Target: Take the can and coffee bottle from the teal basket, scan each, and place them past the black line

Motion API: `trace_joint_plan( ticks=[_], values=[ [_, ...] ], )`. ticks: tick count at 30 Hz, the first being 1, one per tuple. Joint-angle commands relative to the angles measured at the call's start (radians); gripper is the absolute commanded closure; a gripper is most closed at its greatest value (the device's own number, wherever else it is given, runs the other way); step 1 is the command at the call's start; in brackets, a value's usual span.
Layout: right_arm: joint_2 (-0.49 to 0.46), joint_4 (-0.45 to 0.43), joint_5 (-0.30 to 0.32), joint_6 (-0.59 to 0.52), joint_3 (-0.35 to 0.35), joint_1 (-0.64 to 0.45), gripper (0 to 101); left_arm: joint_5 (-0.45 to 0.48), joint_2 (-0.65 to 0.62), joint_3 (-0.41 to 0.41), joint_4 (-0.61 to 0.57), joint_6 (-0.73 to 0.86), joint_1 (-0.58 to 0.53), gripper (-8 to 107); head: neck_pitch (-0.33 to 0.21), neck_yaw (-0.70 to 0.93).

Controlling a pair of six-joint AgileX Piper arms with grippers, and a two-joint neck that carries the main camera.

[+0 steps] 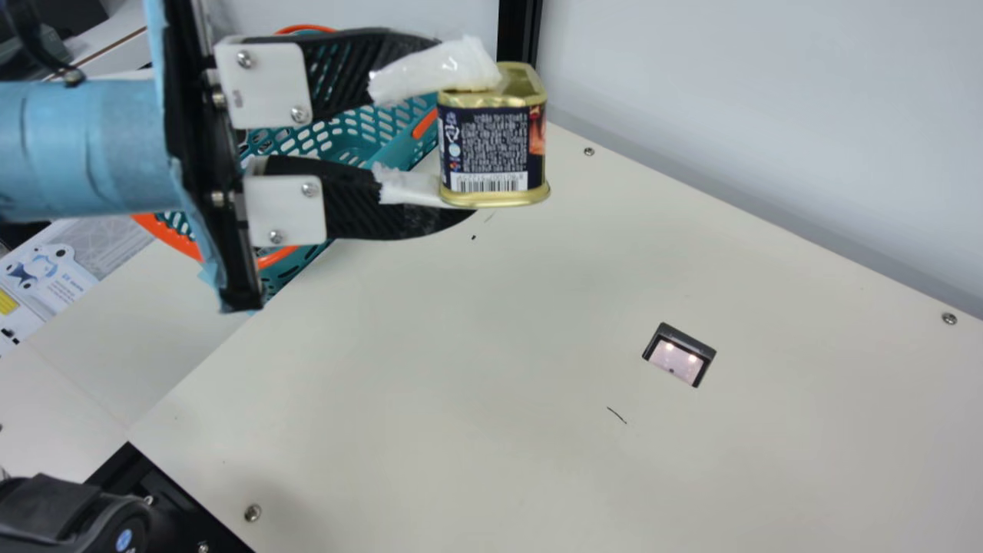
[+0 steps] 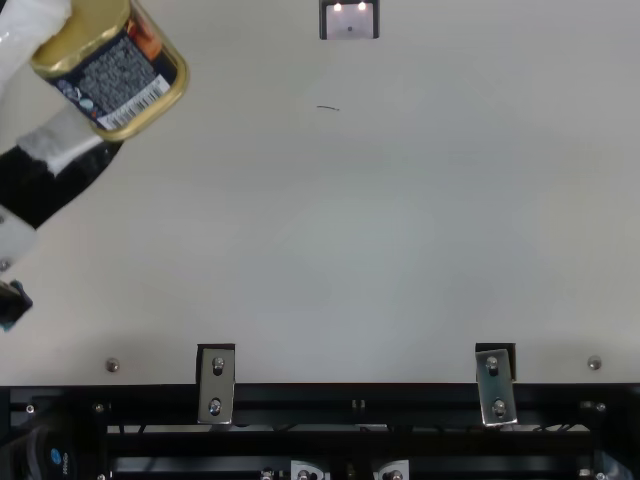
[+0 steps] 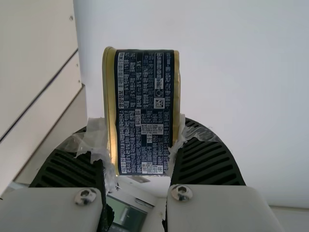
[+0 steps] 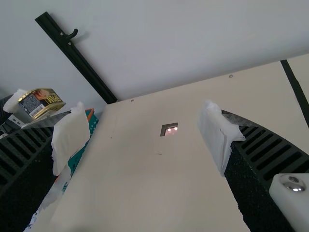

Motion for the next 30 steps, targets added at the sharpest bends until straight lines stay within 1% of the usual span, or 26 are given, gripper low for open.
trace_joint_plan(
  ticks=[1,6,13,14,17,30],
  values=[
    [0.0,0.0,0.0,0.0,0.0,0.0,0,0.0,-0.033,0.007,-0.012,-0.061,0.01,89,-0.018,0.012],
    [0.0,0.0,0.0,0.0,0.0,0.0,0,0.0,-0.067,0.027,-0.041,-0.149,0.028,89,-0.018,0.012],
    [0.0,0.0,0.0,0.0,0.0,0.0,0,0.0,-0.122,0.09,-0.062,-0.288,-0.005,89,-0.018,0.012],
    [0.0,0.0,0.0,0.0,0.0,0.0,0,0.0,-0.111,0.079,-0.061,-0.25,0.003,89,-0.018,0.012],
    [0.0,0.0,0.0,0.0,0.0,0.0,0,0.007,-0.123,0.089,-0.061,-0.286,-0.005,89,-0.018,0.012],
    [0.0,0.0,0.0,0.0,0.0,0.0,0,0.0,-0.123,0.089,-0.061,-0.288,-0.005,89,-0.018,0.012]
  ],
)
